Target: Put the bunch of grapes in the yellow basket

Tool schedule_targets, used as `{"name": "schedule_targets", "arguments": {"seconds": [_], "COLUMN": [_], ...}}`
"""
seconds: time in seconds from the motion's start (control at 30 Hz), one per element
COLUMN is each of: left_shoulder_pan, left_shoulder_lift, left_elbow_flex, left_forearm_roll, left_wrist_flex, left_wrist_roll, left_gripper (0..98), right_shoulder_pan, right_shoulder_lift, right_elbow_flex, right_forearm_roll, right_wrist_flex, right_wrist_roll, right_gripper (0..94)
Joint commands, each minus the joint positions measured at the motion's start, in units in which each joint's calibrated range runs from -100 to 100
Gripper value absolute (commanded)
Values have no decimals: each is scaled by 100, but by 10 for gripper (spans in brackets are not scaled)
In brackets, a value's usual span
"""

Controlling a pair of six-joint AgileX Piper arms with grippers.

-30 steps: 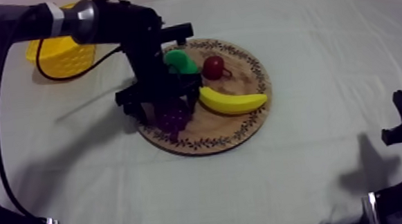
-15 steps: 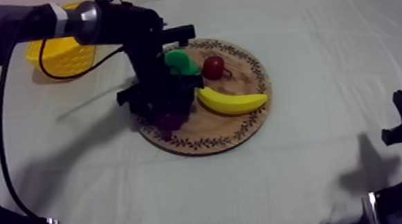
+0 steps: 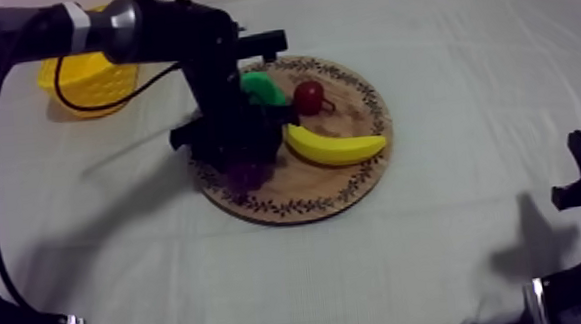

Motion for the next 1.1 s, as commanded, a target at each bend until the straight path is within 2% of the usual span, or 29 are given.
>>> {"name": "schedule_targets", "arguments": {"seconds": [0.0,0.33,0.5,0.6,0.8,1.07], "left_shoulder_pan": [40,261,194,43,-387,-1308], "left_shoulder_lift": [-223,-1905,-2909,-3456,-4371,-5190], "left_elbow_flex": [2,175,457,719,1380,2635], "left_forearm_roll": [-45,-340,-459,-506,-598,-552], "left_wrist_flex": [57,538,670,646,282,-386], "left_wrist_roll": [20,212,143,-56,-682,-1402], "left_gripper": [543,536,533,531,524,517], "right_shoulder_pan": [0,0,0,0,0,0], "right_shoulder_lift": [0,0,0,0,0,0], "right_elbow_flex": [-4,-4,-4,-4,-4,-4], "right_forearm_roll": [-2,-2,-2,-2,-2,-2], "right_wrist_flex": [0,0,0,0,0,0], "right_wrist_roll": [2,2,2,2,2,2], "right_gripper": [3,3,3,3,3,3]}}
